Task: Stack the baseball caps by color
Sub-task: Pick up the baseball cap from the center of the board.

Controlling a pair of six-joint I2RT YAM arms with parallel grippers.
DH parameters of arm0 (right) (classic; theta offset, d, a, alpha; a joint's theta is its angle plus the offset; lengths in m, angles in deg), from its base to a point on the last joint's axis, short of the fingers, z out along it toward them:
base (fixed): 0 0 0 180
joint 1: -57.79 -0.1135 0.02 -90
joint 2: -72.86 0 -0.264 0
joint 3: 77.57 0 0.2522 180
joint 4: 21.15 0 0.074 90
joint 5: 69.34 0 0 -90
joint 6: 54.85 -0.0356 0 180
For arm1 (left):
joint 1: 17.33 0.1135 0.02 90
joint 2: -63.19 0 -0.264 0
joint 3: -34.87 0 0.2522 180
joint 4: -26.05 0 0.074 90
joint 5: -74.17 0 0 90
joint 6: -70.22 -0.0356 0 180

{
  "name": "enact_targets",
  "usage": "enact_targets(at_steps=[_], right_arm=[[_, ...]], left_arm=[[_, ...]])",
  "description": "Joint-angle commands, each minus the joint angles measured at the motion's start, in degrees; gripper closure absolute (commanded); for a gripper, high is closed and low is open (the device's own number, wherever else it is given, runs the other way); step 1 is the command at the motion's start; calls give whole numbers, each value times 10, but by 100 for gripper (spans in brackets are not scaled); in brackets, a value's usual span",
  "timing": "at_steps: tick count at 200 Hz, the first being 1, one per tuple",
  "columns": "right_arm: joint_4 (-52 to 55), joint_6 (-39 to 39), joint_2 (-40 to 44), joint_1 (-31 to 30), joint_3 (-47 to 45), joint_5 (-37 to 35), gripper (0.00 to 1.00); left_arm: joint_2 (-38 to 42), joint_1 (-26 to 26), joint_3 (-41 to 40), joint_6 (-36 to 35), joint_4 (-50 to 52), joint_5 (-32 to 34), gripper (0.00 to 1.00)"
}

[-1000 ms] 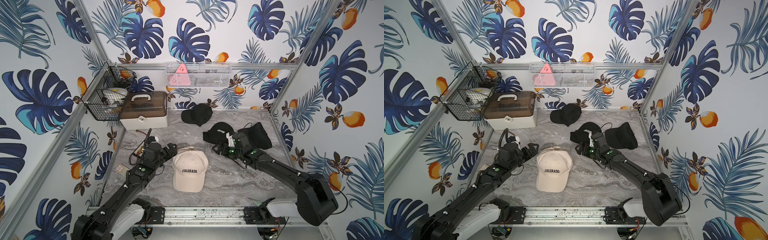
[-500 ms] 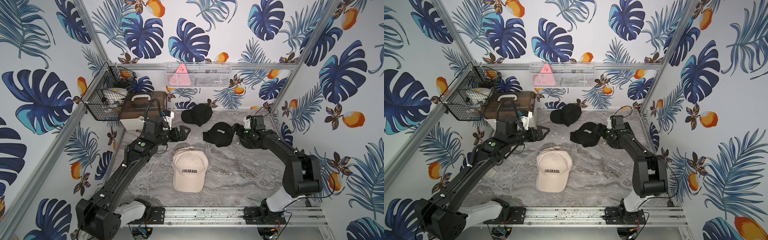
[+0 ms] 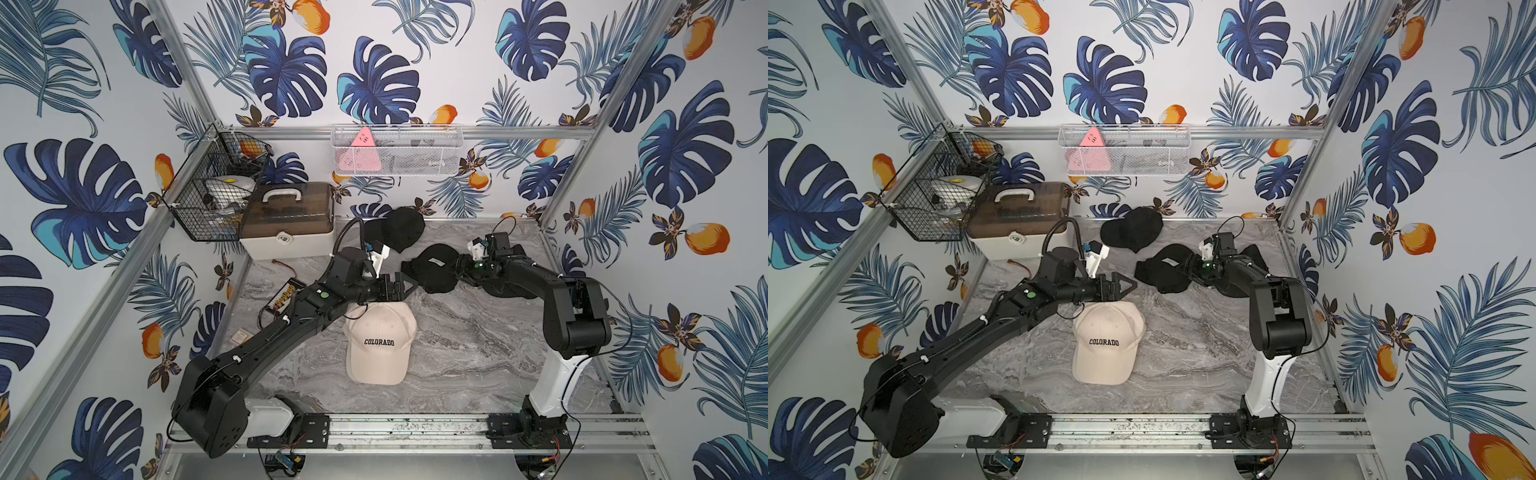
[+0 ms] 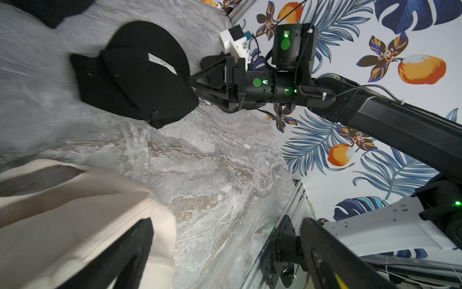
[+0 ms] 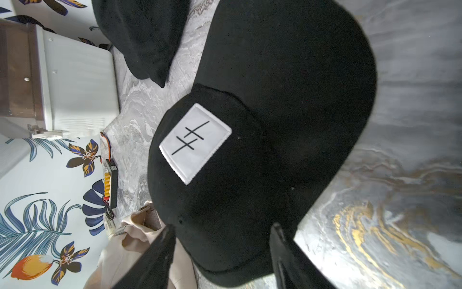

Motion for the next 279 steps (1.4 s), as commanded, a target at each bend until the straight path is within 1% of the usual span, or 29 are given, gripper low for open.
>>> enact_targets(at_steps=[1, 12, 20, 41, 50, 57, 66, 81, 99, 111, 131, 150, 177, 244, 254, 262, 269, 279], right_arm=[[-53, -36, 22, 0, -26, 5, 53], [-61, -45, 28, 0, -34, 9, 63], [-65, -51, 30, 0, -39, 14, 67], [-82, -62, 46, 0, -56, 10, 80], [-83, -65, 56, 0, -56, 4, 83], [-81, -65, 67, 0, -74, -3, 83], [-80, -65, 89, 0, -80, -14, 77], [-83, -69, 139, 0, -102, -46, 63], [-70, -75, 204, 1, -126, -92, 43], [-64, -82, 241, 1, -139, -115, 37], [-49, -92, 298, 1, -162, -149, 30], [-41, -105, 345, 1, -182, -180, 27], [-23, -96, 388, 1, -184, -197, 24], [13, -67, 421, 1, -168, -208, 22], [14, -65, 424, 1, -170, -210, 22], [16, -64, 427, 1, -170, -211, 22], [20, -63, 429, 1, -170, -213, 22], [25, -59, 433, 1, -168, -215, 21]], left_arm=[[-20, -33, -2, 57, -70, 38, 3], [-39, -45, -1, 90, -90, 40, 4], [-54, -52, 1, 117, -102, 46, 4], [-93, -73, 4, 182, -131, 94, 5], [-117, -83, 7, 191, -161, 115, 5], [-141, -85, 20, 197, -159, 129, 6], [-176, -87, 46, 201, -148, 142, 6], [-220, -88, 82, 221, -141, 168, 6], [-265, -89, 106, 256, -158, 199, 6], [-289, -89, 126, 274, -150, 218, 7], [-318, -90, 152, 308, -119, 254, 8], [-341, -90, 175, 346, -77, 280, 8], [-377, -90, 216, 353, -40, 282, 9], [-451, -88, 279, 337, -58, 291, 9], [-460, -87, 287, 333, -60, 286, 12], [-467, -86, 295, 329, -60, 280, 17], [-471, -85, 297, 324, -62, 273, 25], [-471, -84, 295, 315, -66, 270, 38]])
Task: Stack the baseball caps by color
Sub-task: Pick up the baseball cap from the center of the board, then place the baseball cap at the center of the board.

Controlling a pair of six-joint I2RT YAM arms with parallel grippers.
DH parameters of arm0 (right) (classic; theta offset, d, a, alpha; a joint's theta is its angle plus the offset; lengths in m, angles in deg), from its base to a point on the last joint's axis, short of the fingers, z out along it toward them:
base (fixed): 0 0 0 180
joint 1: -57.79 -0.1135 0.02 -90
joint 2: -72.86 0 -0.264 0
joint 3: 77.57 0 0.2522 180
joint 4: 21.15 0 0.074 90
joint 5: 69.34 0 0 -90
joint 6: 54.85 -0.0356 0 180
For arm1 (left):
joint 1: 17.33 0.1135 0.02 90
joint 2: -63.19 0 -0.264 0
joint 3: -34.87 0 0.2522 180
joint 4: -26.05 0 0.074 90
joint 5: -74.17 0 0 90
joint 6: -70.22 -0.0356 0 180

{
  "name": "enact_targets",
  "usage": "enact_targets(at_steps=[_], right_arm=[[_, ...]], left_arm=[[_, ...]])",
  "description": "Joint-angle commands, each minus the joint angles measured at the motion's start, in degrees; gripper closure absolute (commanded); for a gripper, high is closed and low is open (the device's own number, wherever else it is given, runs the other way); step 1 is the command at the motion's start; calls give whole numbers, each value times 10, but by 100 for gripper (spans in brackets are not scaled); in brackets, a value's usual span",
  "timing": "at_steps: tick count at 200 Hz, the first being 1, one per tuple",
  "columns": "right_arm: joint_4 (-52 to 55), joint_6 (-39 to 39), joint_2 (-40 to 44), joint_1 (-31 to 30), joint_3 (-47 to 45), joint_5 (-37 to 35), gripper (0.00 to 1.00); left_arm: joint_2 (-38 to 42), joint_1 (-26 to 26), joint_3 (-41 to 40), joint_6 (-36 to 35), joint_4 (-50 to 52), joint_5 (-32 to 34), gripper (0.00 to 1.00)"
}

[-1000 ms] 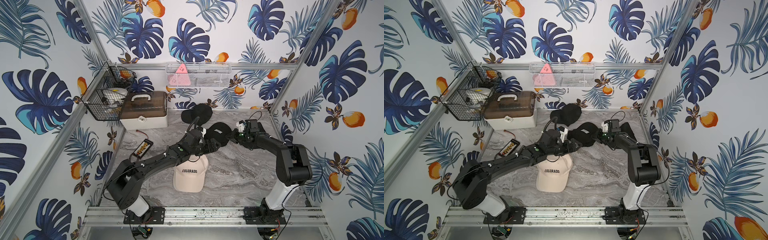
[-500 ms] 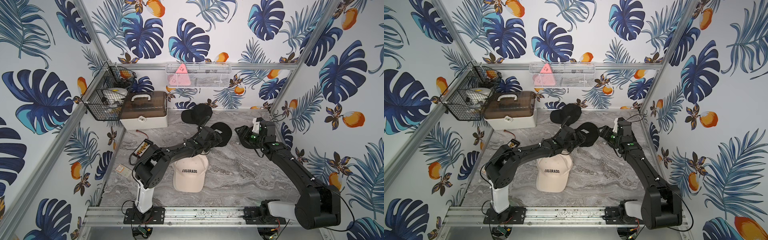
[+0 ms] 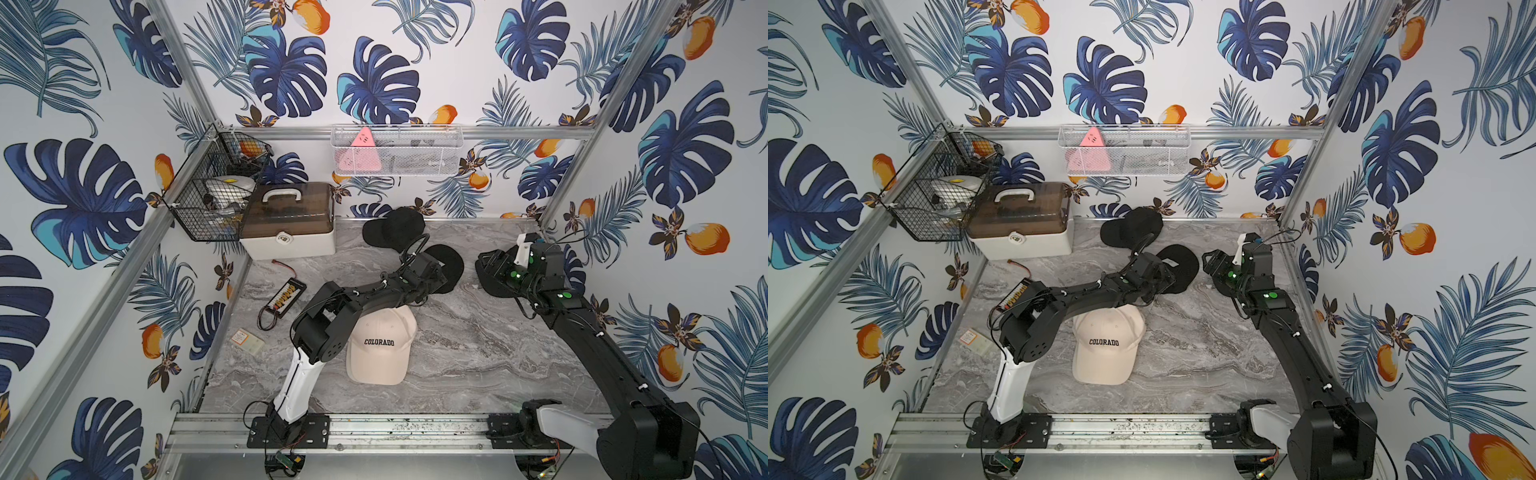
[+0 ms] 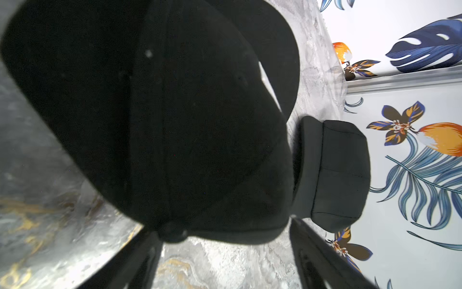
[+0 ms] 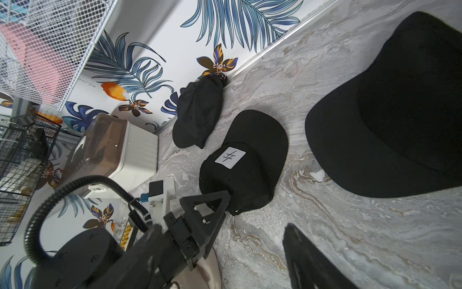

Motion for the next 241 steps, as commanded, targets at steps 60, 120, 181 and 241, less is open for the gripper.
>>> enact_targets(at_steps=[60, 120, 181, 241], right_arm=[[51, 19, 26, 1, 21, -29, 21], [84, 5, 36, 38, 50, -16, 18], [101, -14, 79, 50, 86, -2, 17], [113, -20, 143, 50, 96, -9, 16]], left_arm=[[12, 11, 41, -136, -1, -74, 100], [79, 13, 88, -349, 92, -197, 100], [132, 10, 76, -509, 123, -473, 100], [71, -63, 183, -836, 420, -584, 100]])
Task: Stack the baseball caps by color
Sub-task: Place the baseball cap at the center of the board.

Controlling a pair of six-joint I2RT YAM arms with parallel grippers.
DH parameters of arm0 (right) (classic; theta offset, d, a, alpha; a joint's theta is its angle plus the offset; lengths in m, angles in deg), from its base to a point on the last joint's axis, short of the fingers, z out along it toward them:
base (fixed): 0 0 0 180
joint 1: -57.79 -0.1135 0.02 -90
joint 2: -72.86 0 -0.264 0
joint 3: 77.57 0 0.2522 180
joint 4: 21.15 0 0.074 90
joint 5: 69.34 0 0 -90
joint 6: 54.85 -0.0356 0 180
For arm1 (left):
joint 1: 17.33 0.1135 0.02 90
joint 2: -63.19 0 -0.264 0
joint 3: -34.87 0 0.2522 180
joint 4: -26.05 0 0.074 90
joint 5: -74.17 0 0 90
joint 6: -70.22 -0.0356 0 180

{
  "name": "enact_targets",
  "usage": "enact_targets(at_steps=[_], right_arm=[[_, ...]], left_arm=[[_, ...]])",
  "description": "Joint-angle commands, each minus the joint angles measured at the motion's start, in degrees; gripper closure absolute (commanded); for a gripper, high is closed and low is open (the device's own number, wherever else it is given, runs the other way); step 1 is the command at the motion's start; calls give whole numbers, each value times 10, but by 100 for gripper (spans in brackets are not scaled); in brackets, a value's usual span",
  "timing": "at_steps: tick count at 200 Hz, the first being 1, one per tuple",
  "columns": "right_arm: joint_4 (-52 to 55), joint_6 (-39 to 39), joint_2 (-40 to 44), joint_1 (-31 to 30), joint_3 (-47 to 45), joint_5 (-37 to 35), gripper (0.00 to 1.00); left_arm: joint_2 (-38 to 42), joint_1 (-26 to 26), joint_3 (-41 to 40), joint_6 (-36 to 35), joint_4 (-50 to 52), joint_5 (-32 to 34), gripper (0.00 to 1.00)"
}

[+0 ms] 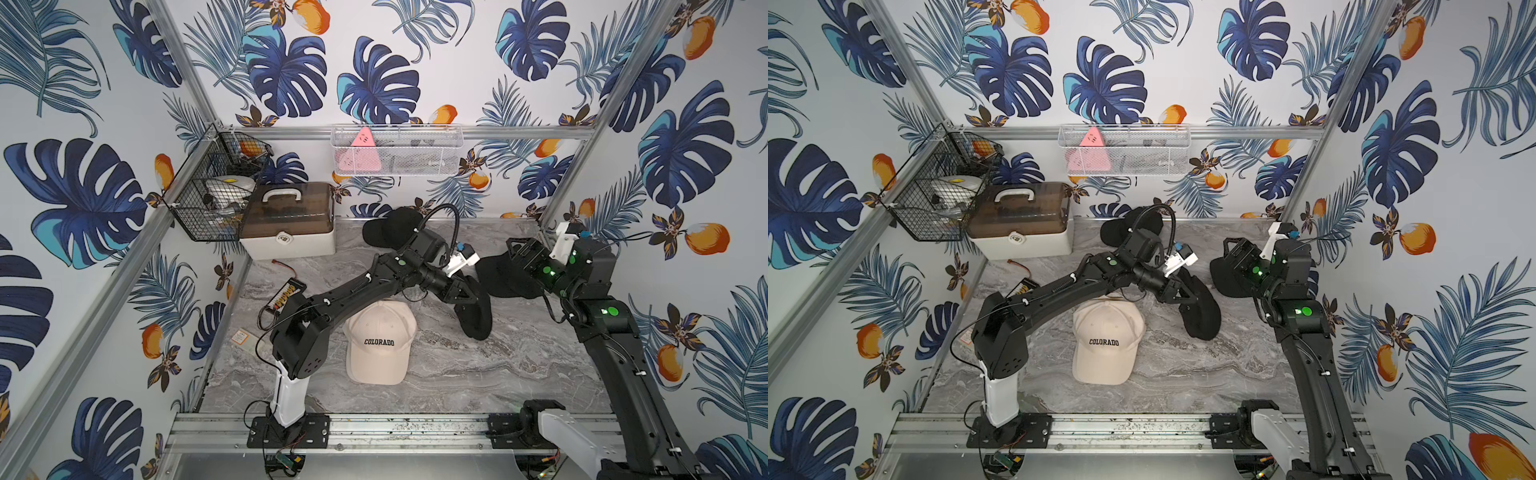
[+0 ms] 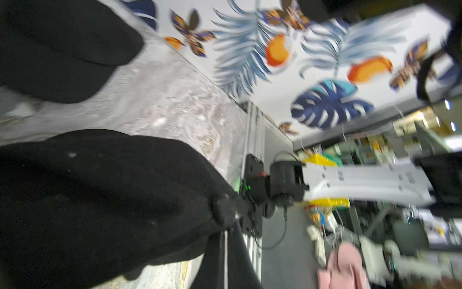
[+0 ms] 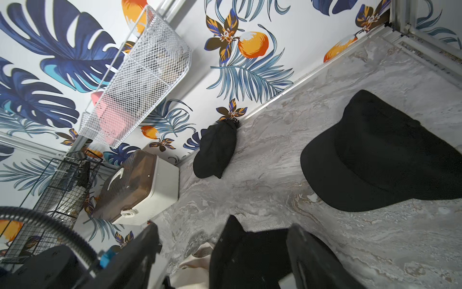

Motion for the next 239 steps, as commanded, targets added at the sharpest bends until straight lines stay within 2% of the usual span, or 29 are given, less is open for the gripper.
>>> enact_targets(at_steps=[1, 14, 30, 61, 82, 115, 134, 152, 192, 215, 239], right_arm=[[6, -9, 25, 0, -2, -6, 16], [1, -10, 40, 0, -11, -16, 16], [3, -12, 46, 0, -18, -26, 14], [35, -10, 38, 0, -23, -39, 14], [43, -14, 33, 1, -38, -51, 14], [50, -19, 14, 5, -53, -66, 12], [47, -28, -20, 18, -65, -44, 10], [42, -44, -67, 41, -69, 9, 10], [-3, -90, -157, 128, -103, 98, 9], [-33, -101, -192, 172, -125, 136, 9], [-49, -100, -211, 193, -142, 152, 9]], left_arm=[[-36, -25, 52, -201, 183, -49, 100], [-64, -41, 88, -264, 244, -29, 100], [-96, -44, 112, -278, 256, 14, 100], [-151, -44, 171, -222, 231, 230, 100], [-136, -45, 141, -168, 141, 312, 75], [-73, -44, 49, -88, 5, 365, 58], [-33, -44, -5, -10, -41, 388, 51], [14, -46, -58, 119, -54, 408, 49], [131, -87, -270, 389, -178, 473, 47], [142, -107, -325, 481, -215, 462, 47], [123, -127, -370, 547, -306, 434, 46]])
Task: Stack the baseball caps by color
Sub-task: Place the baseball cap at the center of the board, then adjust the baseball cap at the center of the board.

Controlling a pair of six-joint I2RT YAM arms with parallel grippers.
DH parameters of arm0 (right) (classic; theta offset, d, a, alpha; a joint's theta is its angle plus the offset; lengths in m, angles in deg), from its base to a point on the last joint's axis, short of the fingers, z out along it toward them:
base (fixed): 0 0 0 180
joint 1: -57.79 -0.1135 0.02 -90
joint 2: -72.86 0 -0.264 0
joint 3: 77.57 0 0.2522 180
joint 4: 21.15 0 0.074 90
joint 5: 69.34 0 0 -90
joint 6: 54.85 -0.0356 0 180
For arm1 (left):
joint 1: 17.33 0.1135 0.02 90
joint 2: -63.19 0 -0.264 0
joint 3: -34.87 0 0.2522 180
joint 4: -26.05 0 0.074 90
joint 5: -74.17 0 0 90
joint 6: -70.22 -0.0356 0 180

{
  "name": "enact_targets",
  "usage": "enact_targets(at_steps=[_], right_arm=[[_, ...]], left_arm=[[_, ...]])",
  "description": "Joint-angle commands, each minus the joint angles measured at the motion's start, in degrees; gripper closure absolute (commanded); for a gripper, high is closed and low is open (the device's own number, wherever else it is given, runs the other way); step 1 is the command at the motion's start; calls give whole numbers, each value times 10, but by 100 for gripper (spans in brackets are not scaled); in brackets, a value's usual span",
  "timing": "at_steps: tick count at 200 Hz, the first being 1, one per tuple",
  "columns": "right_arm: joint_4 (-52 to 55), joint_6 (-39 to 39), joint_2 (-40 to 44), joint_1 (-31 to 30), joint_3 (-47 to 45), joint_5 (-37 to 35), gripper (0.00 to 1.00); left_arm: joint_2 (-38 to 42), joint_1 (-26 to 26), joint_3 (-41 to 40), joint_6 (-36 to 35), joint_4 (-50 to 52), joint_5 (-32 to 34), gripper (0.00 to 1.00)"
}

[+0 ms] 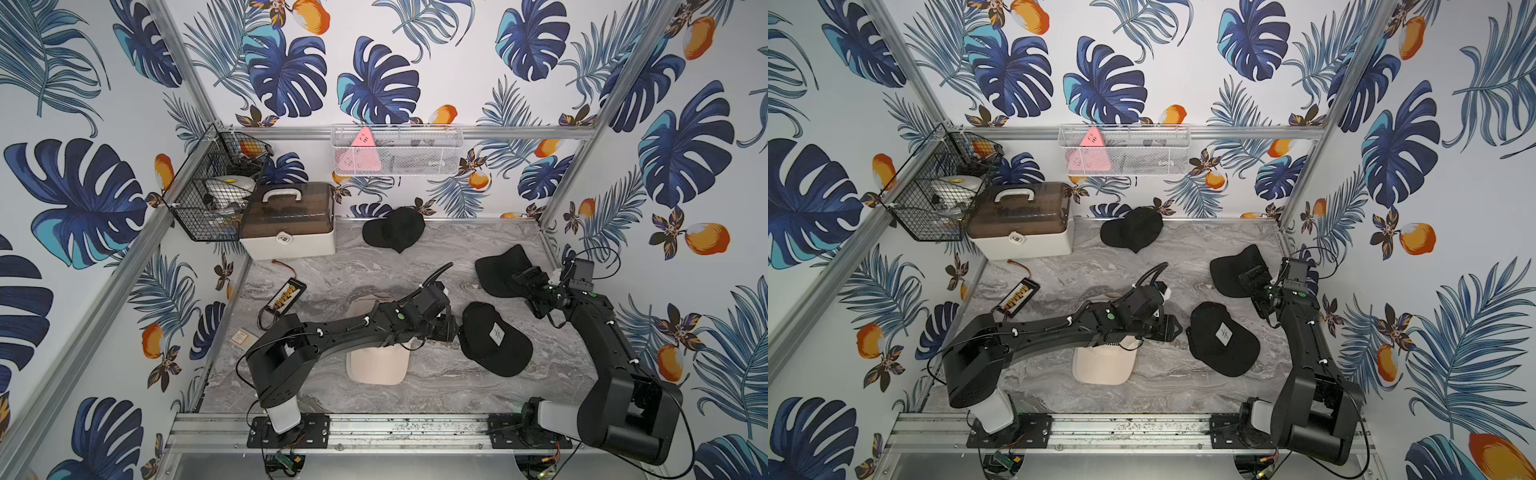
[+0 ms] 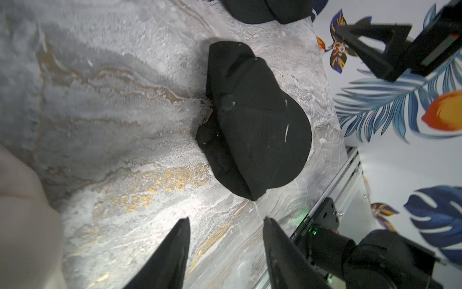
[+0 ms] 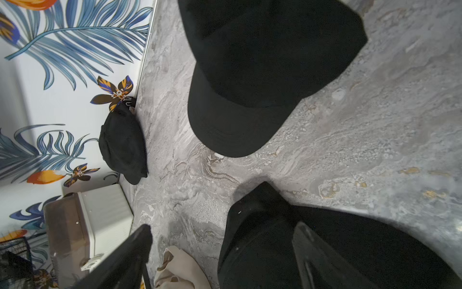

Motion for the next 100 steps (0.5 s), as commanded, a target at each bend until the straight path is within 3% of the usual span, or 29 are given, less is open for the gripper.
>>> enact_targets(at_steps=[1, 54, 100], right_arm=[[-41, -8, -13, 13, -13, 44, 9], [-42, 16, -24, 21, -28, 59, 9], [-45, 14, -24, 24, -35, 67, 8]], left_arm=[[-13, -15, -28, 132, -118, -11, 46], [-95, -30, -13, 164, -228, -71, 44], [-143, -41, 1, 166, -277, -63, 39]])
